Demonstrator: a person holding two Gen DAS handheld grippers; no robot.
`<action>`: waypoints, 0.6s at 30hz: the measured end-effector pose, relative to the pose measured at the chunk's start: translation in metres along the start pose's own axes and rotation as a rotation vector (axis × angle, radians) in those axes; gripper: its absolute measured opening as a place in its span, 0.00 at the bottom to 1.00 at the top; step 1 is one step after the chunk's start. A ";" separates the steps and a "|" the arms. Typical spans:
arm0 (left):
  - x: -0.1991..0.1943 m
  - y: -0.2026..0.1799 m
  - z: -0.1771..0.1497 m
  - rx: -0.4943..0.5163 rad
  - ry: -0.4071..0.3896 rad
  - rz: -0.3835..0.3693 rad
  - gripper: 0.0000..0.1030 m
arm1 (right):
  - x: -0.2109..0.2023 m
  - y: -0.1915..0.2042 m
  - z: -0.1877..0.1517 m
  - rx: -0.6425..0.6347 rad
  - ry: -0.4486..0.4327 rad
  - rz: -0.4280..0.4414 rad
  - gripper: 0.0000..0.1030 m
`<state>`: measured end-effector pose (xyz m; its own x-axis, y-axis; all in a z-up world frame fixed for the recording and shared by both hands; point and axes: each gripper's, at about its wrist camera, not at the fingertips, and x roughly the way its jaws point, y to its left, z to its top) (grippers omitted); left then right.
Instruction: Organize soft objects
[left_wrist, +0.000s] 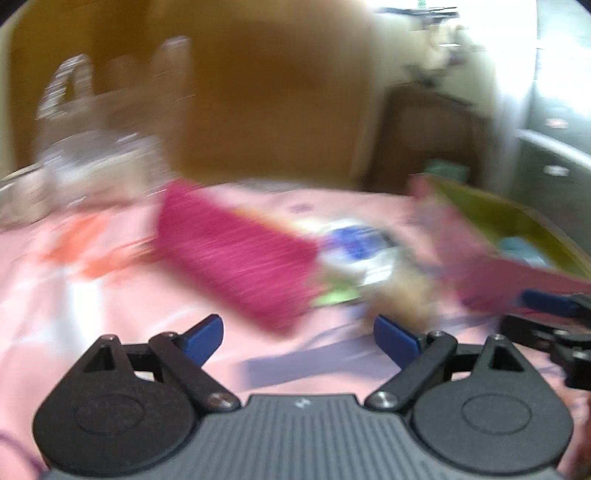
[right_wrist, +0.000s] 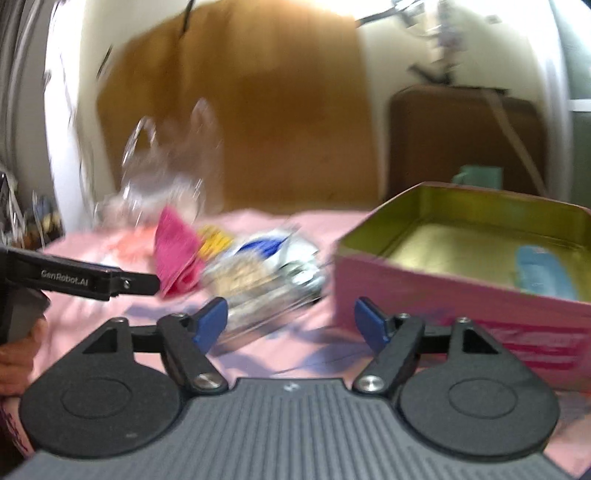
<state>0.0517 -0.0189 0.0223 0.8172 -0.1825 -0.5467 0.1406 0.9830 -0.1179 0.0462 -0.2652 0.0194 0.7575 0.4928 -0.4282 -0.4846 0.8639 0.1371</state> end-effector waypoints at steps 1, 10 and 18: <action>0.001 0.011 -0.003 -0.013 0.003 0.039 0.89 | 0.008 0.008 0.001 -0.015 0.020 0.006 0.78; -0.002 0.051 -0.011 -0.139 -0.038 -0.013 0.93 | 0.061 0.037 0.008 -0.106 0.145 -0.096 0.86; -0.011 0.052 -0.016 -0.176 -0.076 -0.062 0.95 | 0.077 0.041 0.009 -0.108 0.175 -0.123 0.67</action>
<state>0.0412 0.0339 0.0086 0.8510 -0.2339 -0.4702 0.0973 0.9500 -0.2966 0.0881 -0.1907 0.0003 0.7311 0.3511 -0.5850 -0.4446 0.8955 -0.0181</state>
